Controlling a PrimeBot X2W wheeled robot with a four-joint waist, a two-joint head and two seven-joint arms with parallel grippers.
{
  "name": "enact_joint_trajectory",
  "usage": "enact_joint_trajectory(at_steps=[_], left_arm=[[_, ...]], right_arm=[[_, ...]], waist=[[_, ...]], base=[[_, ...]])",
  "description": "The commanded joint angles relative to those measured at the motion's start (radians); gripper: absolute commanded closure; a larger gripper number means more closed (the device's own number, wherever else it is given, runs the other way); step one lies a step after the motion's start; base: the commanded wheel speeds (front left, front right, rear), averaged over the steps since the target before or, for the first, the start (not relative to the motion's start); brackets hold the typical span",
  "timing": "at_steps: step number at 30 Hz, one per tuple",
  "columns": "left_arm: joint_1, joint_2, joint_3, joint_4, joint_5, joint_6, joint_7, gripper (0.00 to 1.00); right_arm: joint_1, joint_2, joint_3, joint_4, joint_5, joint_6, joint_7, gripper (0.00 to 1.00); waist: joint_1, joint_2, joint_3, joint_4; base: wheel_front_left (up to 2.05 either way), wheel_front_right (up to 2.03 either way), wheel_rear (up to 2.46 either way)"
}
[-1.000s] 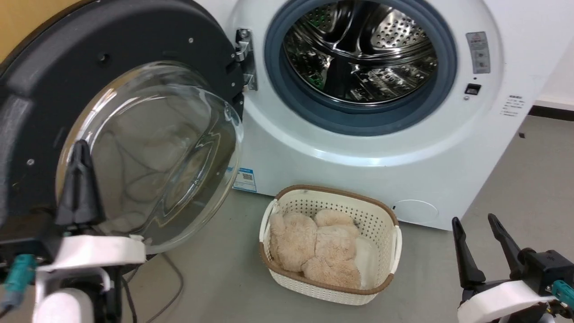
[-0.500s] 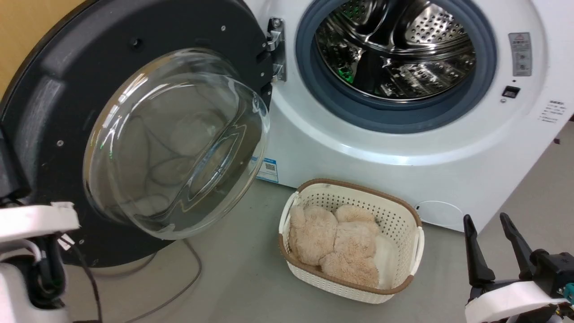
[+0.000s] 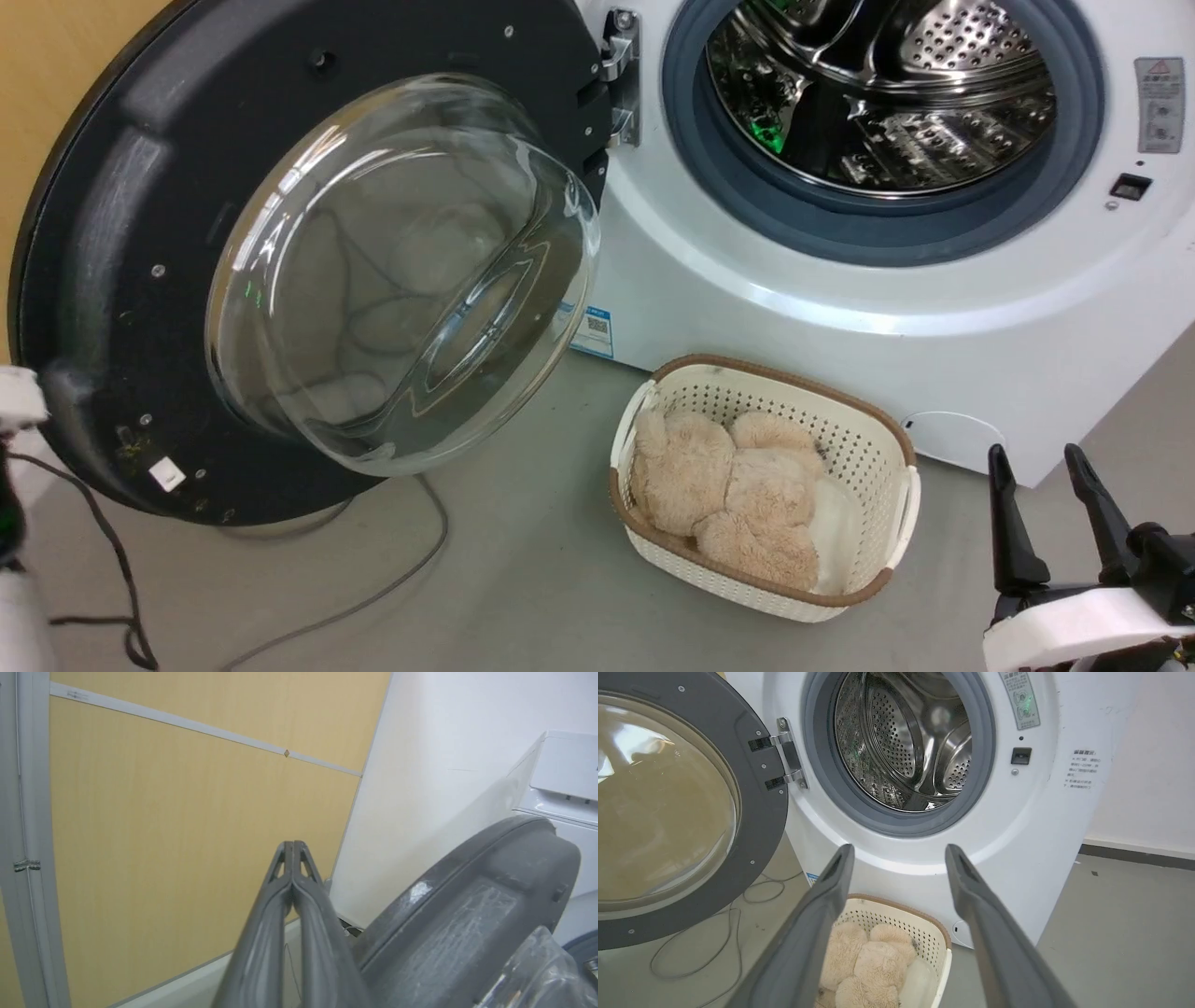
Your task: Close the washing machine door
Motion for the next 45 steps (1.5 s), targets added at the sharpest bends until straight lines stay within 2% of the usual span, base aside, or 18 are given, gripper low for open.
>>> enact_joint_trajectory(at_steps=[1, 5, 12, 19, 32, 39, 45], left_arm=[[-0.039, 0.024, 0.015, 0.033, -0.018, 0.002, 0.016, 1.00], [-0.099, 0.072, 0.027, 0.129, -0.050, 0.006, 0.068, 1.00], [-0.195, 0.129, 0.018, 0.279, -0.151, -0.012, 0.258, 1.00], [-0.235, 0.154, -0.010, 0.341, -0.263, -0.028, 0.421, 1.00], [-0.142, 0.204, -0.142, 0.238, -0.576, -0.043, 0.719, 1.00], [-0.087, 0.246, -0.240, 0.142, -0.718, -0.050, 0.816, 1.00], [-0.031, 0.293, -0.335, 0.008, -0.841, -0.057, 0.888, 1.00]], right_arm=[[-0.021, 0.003, -0.007, 0.005, 0.005, 0.000, -0.010, 0.00], [-0.028, 0.003, -0.011, 0.011, 0.007, 0.001, -0.018, 0.00], [-0.038, 0.003, -0.020, 0.020, 0.010, 0.001, -0.033, 0.00], [-0.048, 0.004, -0.031, 0.028, 0.014, 0.001, -0.047, 0.00], [-0.059, 0.004, -0.052, 0.043, 0.026, 0.001, -0.074, 0.00], [-0.061, 0.004, -0.066, 0.052, 0.032, 0.001, -0.089, 0.00], [-0.054, 0.005, -0.083, 0.061, 0.041, 0.001, -0.101, 0.00]], waist=[[0.0000, 0.0000, 0.007, 0.007], [0.0000, 0.0000, 0.019, 0.018], [0.0000, 0.0000, 0.041, 0.034], [0.0000, 0.0000, 0.060, 0.046], [0.0000, 0.0000, 0.083, 0.077], [0.0000, 0.0000, 0.083, 0.107], [0.0000, 0.0000, 0.069, 0.135]], base=[[0.00, 0.00, 0.00], [0.00, 0.00, 0.00], [0.00, 0.00, 0.00], [0.00, 0.00, 0.00], [0.00, 0.00, 0.00], [0.00, 0.00, 0.00], [0.00, 0.00, 0.00]])
